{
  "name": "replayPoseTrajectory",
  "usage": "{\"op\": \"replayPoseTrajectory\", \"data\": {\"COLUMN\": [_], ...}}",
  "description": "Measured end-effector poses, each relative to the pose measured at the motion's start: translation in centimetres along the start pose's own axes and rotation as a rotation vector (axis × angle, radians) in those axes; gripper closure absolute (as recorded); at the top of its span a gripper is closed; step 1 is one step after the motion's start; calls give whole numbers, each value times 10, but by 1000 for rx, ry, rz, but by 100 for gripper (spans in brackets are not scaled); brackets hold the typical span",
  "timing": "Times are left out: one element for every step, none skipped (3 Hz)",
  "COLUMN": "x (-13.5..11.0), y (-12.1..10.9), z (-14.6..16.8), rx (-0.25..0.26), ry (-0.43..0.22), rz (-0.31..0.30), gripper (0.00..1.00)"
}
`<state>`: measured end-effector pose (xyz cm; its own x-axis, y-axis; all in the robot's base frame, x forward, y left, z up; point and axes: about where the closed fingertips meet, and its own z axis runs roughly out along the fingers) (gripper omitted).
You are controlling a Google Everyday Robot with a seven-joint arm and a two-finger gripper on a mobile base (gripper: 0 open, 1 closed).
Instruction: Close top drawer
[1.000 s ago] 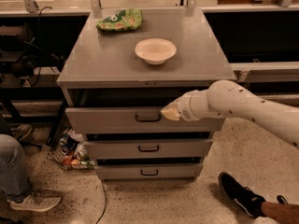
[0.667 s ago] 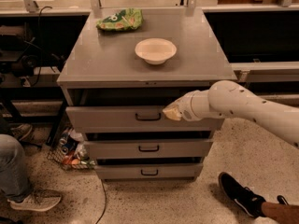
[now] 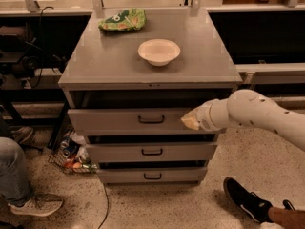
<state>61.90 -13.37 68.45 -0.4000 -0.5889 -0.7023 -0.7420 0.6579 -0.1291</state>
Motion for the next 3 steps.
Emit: {"op": "replayPoseTrajectory", "data": {"x": [11,3,-8], "y": [-3,-4,-4], "z": [-6,0,8], "rx": [13,12,4], "ry": [-4,-39,-59], "rz": [17,14,6], "gripper": [100,100,100]}}
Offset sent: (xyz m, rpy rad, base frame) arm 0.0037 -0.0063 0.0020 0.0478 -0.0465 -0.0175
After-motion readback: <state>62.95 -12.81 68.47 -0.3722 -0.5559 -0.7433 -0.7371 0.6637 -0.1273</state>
